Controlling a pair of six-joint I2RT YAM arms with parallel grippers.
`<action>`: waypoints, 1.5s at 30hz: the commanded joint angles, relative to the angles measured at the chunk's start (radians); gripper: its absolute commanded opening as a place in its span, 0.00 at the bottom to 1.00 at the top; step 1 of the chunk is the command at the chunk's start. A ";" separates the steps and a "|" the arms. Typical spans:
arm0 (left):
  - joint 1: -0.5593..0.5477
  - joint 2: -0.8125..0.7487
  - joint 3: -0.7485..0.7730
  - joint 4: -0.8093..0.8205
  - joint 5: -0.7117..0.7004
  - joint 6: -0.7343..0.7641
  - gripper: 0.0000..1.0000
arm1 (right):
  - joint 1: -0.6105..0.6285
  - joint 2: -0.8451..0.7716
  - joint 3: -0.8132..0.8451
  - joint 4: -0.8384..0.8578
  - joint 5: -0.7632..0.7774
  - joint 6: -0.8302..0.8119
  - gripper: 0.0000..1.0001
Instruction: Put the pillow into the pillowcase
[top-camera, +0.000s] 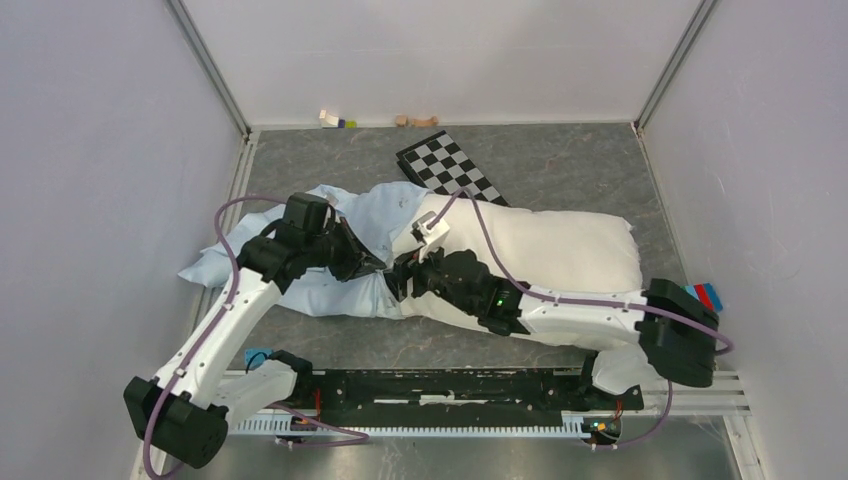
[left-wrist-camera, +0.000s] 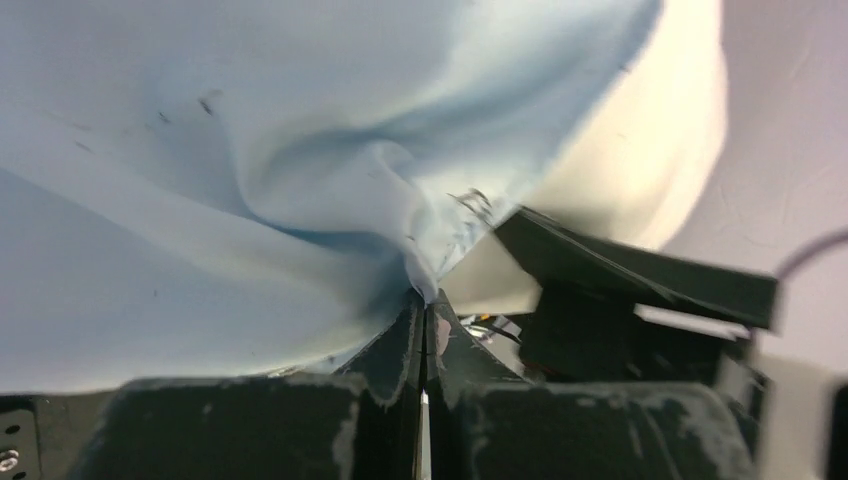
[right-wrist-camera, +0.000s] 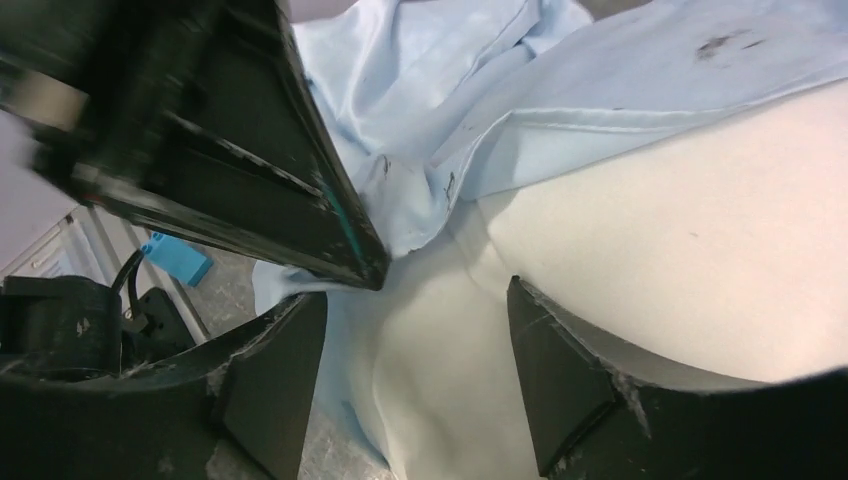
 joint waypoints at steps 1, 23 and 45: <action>-0.006 0.020 -0.038 0.159 -0.030 0.031 0.02 | -0.011 -0.110 0.025 -0.173 0.124 -0.009 0.75; -0.195 0.129 -0.053 0.235 -0.022 0.143 0.18 | -0.236 0.028 0.109 -0.443 0.128 -0.129 0.86; -0.335 0.465 0.471 -0.125 -0.638 0.396 1.00 | -0.234 -0.093 -0.167 -0.062 0.003 0.031 0.00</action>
